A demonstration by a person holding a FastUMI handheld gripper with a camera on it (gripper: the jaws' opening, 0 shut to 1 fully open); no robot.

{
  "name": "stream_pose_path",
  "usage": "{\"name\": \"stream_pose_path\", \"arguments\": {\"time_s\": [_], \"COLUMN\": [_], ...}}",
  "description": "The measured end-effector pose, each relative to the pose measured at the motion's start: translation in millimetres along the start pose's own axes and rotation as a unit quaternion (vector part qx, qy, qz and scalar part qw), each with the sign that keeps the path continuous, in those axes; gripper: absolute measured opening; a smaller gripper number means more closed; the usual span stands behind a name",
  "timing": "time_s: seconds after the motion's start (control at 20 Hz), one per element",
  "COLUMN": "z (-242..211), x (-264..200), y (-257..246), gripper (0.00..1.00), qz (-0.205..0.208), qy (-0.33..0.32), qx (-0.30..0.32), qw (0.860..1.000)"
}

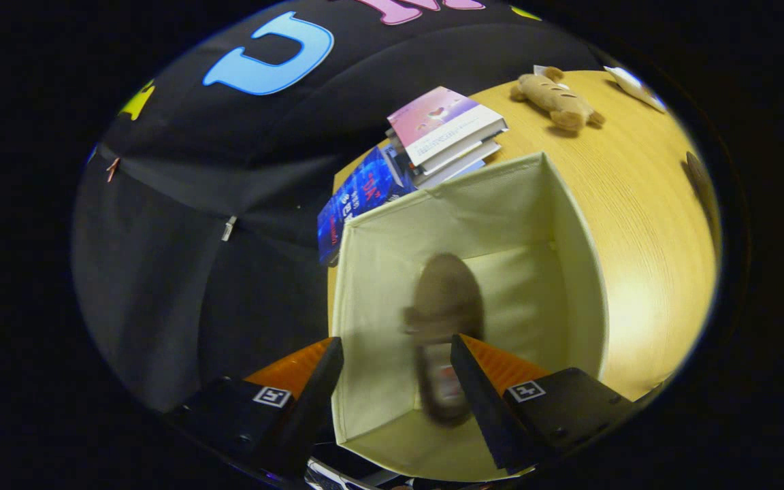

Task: Open the storage box then place both shoes into the box .Put the left shoe in first, then the right shoe, with the right side of both shoes facing outward in a uniform manner.

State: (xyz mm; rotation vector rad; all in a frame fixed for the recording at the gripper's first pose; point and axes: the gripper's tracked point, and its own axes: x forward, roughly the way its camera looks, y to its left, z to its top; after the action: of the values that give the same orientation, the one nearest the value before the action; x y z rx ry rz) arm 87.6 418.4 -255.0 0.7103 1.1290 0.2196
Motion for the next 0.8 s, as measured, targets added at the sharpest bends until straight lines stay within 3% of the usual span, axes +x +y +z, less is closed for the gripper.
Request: {"name": "stream_pose_path", "arguments": {"time_s": [0.35,0.6,0.8], "z": [25,65,91], "x": [-80,-144,-193], "y": [-19,-96,-167], "gripper": [0.99,0.99,0.99], "qz": [0.011,-0.047,-0.091], "qy": [-0.058,-0.109,-0.112], "qx": [-0.131,-0.196,-0.183], "qw": [0.99,0.973,0.973]}}
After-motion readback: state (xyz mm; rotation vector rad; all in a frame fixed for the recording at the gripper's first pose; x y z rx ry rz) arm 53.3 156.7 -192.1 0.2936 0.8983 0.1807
